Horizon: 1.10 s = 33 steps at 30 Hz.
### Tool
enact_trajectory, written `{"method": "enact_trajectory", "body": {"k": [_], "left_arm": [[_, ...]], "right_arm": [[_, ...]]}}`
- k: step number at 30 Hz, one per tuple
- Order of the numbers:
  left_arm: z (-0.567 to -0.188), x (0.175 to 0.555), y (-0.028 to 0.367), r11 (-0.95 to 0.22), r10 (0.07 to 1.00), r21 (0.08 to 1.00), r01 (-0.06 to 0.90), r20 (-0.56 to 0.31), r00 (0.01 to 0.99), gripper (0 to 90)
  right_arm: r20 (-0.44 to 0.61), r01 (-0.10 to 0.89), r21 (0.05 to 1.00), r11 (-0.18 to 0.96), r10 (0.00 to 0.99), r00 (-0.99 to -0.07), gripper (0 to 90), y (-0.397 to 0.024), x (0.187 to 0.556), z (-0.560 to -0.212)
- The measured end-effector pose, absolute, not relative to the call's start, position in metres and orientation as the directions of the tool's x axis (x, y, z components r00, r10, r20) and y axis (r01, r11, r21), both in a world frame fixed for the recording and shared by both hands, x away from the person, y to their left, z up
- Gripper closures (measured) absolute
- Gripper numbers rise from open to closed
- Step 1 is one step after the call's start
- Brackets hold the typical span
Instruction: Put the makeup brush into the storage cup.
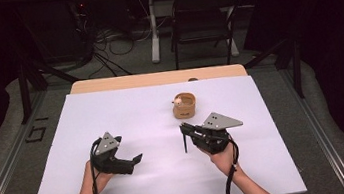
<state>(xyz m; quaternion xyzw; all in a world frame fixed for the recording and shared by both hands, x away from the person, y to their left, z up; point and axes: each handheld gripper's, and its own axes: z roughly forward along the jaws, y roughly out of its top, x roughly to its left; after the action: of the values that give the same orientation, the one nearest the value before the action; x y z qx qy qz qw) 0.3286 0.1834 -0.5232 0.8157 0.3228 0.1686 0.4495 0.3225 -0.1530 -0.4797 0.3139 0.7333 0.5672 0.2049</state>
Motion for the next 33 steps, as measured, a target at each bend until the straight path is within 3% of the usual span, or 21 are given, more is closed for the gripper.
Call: {"method": "enact_trajectory", "body": {"k": [19,33], "left_arm": [[-0.531,0.312,0.218,-0.335,0.748,0.873,0.354,0.018,0.663,0.0],[-0.536,0.32,0.226,-0.323,0.773,0.886,0.333,0.045,0.633,0.1]], "right_arm": [[0.031,0.221,0.96,0.171,0.72,-0.693,84.4,-0.173,0.32,-0.473],[0.018,0.219,0.962,0.165,0.76,-0.65,84.4,-0.192,0.324,-0.469]]}}
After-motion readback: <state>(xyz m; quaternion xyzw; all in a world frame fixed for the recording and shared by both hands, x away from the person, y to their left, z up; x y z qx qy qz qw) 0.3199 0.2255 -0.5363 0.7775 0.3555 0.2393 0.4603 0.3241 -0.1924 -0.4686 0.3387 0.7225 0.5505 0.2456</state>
